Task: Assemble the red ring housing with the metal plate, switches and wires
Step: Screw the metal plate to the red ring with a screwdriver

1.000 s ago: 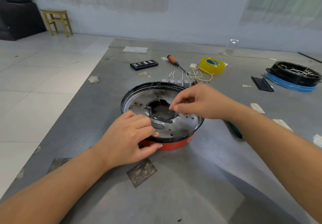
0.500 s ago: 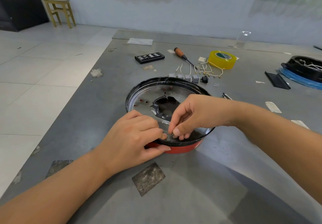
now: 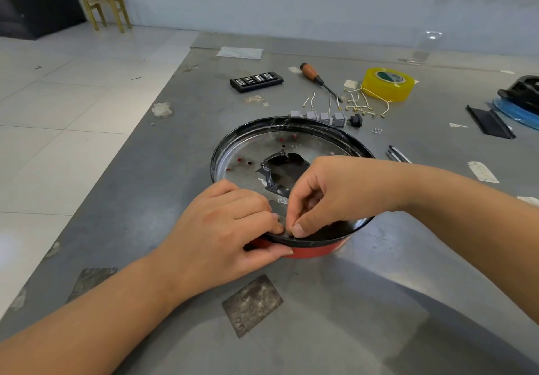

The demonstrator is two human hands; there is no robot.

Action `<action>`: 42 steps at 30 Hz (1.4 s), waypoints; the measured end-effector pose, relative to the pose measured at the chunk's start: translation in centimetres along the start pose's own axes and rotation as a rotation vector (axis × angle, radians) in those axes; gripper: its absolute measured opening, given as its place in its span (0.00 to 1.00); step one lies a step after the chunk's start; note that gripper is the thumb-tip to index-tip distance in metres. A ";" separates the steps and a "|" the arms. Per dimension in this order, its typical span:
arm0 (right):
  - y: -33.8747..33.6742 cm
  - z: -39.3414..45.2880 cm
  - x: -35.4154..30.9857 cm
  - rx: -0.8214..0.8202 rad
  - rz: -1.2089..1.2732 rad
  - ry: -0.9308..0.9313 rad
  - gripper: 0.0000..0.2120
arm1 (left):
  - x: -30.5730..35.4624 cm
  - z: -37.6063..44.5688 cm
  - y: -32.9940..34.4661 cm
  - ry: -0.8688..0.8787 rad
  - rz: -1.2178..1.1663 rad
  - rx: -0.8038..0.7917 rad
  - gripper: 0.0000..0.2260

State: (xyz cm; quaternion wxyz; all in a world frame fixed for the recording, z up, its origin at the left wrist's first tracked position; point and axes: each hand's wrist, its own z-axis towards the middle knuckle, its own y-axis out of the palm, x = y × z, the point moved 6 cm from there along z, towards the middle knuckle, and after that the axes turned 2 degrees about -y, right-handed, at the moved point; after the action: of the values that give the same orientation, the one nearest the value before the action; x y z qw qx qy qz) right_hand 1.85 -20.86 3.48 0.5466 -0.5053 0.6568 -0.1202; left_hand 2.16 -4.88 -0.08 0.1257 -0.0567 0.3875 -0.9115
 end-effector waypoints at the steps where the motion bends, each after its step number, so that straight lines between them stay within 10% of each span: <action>1: 0.0 0.1 -0.1 -0.001 -0.008 0.003 0.01 | 0.0 0.0 0.0 0.001 0.002 0.001 0.16; 42: 0.0 2.2 -0.6 -0.124 0.008 0.244 0.05 | -0.1 -0.3 0.0 -0.038 0.050 -0.001 0.19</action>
State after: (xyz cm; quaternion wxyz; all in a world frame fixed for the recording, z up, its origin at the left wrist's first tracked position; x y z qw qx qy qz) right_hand 3.67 -19.53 3.04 0.4309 -0.5170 0.7267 -0.1377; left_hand 2.16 -4.62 -0.29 0.1557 -0.0642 0.3869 -0.9066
